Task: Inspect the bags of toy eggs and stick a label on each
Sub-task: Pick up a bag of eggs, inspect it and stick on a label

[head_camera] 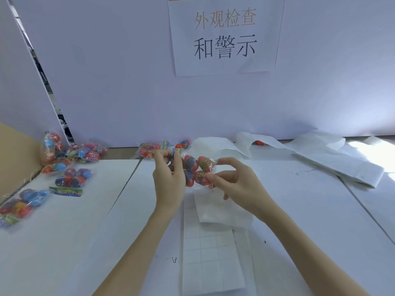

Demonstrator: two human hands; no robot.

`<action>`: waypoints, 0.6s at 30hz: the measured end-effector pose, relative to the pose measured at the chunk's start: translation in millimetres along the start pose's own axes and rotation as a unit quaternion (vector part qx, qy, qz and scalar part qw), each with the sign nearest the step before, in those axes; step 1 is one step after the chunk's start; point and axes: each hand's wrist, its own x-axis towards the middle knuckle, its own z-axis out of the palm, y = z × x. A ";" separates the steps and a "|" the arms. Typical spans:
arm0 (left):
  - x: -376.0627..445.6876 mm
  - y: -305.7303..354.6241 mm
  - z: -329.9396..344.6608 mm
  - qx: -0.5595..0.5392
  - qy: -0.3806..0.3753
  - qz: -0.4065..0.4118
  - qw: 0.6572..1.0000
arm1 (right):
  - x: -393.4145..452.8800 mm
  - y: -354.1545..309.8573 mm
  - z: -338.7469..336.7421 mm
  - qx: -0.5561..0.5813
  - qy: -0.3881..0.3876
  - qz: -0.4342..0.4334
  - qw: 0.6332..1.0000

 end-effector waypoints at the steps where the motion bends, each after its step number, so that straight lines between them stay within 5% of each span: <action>1: 0.9 2.4 -0.7 -0.045 -0.013 -0.045 0.998 | 0.3 -1.3 -1.4 0.013 -0.003 0.004 1.000; 4: 6.4 9.4 -6.2 -0.140 -0.058 -0.136 0.979 | -0.4 -5.1 -8.7 0.031 -0.014 0.002 0.999; 10: 6.4 10.2 -10.5 -0.083 -0.243 -0.113 0.960 | -1.5 -8.3 -10.1 -0.001 0.001 -0.043 0.999; 18: 3.4 11.0 -6.2 -0.153 -0.139 -0.161 0.965 | 3.0 -2.8 -11.2 -0.055 0.091 -0.048 0.993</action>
